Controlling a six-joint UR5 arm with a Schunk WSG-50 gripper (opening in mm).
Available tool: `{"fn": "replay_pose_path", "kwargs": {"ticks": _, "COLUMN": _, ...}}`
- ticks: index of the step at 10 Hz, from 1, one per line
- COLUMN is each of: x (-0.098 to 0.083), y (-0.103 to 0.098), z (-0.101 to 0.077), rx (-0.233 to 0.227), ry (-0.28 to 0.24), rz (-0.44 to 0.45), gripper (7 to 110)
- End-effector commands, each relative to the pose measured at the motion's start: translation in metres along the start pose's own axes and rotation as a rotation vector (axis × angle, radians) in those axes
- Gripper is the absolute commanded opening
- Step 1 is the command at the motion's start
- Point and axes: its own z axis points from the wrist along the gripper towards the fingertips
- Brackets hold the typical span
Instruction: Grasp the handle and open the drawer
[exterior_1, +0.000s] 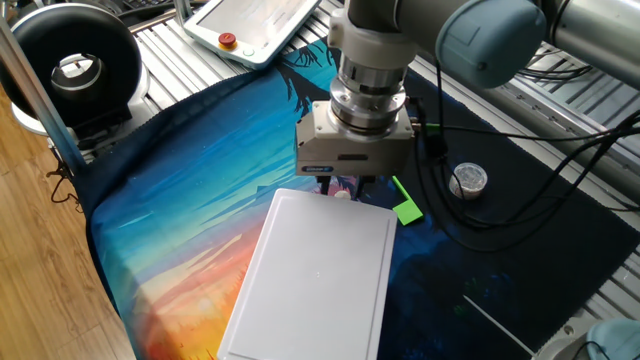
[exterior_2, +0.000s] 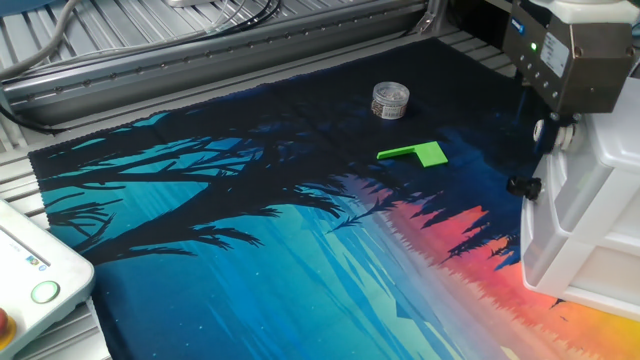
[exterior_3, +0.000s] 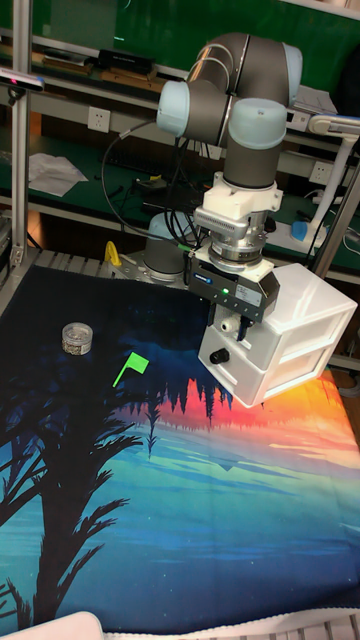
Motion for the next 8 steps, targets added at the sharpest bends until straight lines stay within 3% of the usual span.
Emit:
{"fn": "replay_pose_path", "kwargs": {"ticks": 1, "x": 0.0054, "y": 0.0081, "z": -0.0024, "rx": -0.031, "ry": 0.016, "rz": -0.003, "gripper": 66}}
{"fn": "replay_pose_path", "kwargs": {"ticks": 7, "x": 0.0096, "y": 0.0063, "z": 0.003, "rx": -0.025, "ry": 0.019, "rz": 0.023, "gripper": 66}}
{"fn": "replay_pose_path", "kwargs": {"ticks": 8, "x": 0.0089, "y": 0.0058, "z": 0.0035, "rx": -0.027, "ry": 0.019, "rz": 0.029, "gripper": 44}}
